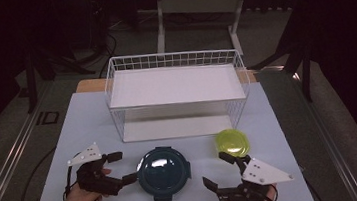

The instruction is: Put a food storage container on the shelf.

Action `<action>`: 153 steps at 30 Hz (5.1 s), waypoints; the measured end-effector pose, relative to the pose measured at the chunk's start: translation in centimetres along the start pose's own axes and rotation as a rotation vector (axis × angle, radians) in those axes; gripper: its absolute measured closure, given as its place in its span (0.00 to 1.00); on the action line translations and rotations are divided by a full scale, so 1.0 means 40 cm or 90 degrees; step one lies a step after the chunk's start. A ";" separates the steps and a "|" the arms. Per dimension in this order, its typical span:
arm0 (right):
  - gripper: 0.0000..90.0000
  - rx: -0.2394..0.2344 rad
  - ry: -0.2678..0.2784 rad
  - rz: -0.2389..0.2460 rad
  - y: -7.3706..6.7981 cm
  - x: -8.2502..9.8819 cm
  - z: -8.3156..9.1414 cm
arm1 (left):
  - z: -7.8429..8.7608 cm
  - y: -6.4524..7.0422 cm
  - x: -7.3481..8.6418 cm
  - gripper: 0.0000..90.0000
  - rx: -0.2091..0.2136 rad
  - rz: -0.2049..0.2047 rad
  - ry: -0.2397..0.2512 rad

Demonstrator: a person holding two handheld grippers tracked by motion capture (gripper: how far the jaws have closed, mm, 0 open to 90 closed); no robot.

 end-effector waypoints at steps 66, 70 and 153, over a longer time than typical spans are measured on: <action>0.35 -0.071 -0.210 -0.418 0.048 0.190 -0.163 | -0.087 -0.024 0.123 0.59 0.102 0.386 -0.184; 0.37 -0.076 -0.214 -0.441 0.049 0.198 -0.167 | -0.084 -0.020 0.123 0.60 0.107 0.373 -0.180; 0.62 -0.114 -0.104 -0.479 0.184 -0.188 -0.097 | -0.048 0.053 -0.296 0.63 0.075 0.282 -0.074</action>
Point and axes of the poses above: each handheld gripper's, and its own axes: z roughly backward along the jaws, x roughly out of its underside, y roughly to its right, the point moved 10 cm from there along -z, roughly forward along the jaws, and after that the axes turned 5 degrees about -x, right-handed, at the moved point
